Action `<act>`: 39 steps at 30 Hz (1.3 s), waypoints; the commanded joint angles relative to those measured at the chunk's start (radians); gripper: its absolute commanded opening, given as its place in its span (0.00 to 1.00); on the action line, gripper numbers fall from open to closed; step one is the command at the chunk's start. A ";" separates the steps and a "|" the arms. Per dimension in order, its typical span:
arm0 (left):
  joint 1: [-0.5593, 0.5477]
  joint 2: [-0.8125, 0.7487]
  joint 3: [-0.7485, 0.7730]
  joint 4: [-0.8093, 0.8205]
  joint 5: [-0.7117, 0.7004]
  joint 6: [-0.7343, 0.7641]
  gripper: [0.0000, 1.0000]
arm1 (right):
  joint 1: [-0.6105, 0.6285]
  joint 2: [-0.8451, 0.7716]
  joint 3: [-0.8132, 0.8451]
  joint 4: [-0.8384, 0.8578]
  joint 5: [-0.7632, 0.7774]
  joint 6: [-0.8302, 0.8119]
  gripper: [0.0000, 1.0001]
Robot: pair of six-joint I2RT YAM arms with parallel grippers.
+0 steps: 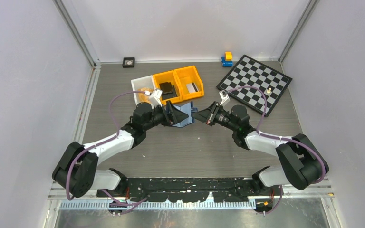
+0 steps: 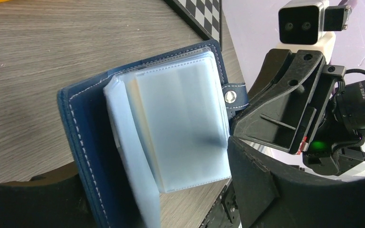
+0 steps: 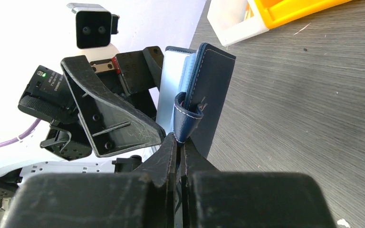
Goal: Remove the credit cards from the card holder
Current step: Remove the credit card from the card holder.
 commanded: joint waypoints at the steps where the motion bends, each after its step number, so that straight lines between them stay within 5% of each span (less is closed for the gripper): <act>1: 0.000 0.011 0.026 0.064 0.037 0.010 0.75 | 0.006 0.002 0.042 0.084 -0.040 0.012 0.00; 8: 0.000 0.017 0.033 0.053 0.041 0.016 0.75 | 0.005 0.002 0.045 0.087 -0.047 0.016 0.00; 12: 0.000 0.004 0.035 0.033 0.027 0.025 0.51 | 0.005 -0.006 0.042 0.081 -0.039 0.009 0.00; 21: 0.000 -0.033 0.025 0.025 0.015 0.034 0.24 | 0.005 -0.003 0.040 0.076 -0.033 0.000 0.39; 26: 0.000 -0.039 0.024 0.025 0.013 0.034 0.21 | 0.005 -0.004 0.042 0.063 -0.028 -0.004 0.40; 31: 0.000 -0.047 0.021 0.019 0.002 0.035 0.25 | 0.006 -0.013 0.040 0.055 -0.025 -0.008 0.19; 36: 0.000 -0.049 0.017 0.032 0.010 0.029 0.64 | 0.012 -0.013 0.048 0.043 -0.029 -0.019 0.07; 39: 0.000 -0.043 0.017 0.047 0.024 0.027 0.74 | 0.023 -0.013 0.055 0.036 -0.031 -0.027 0.04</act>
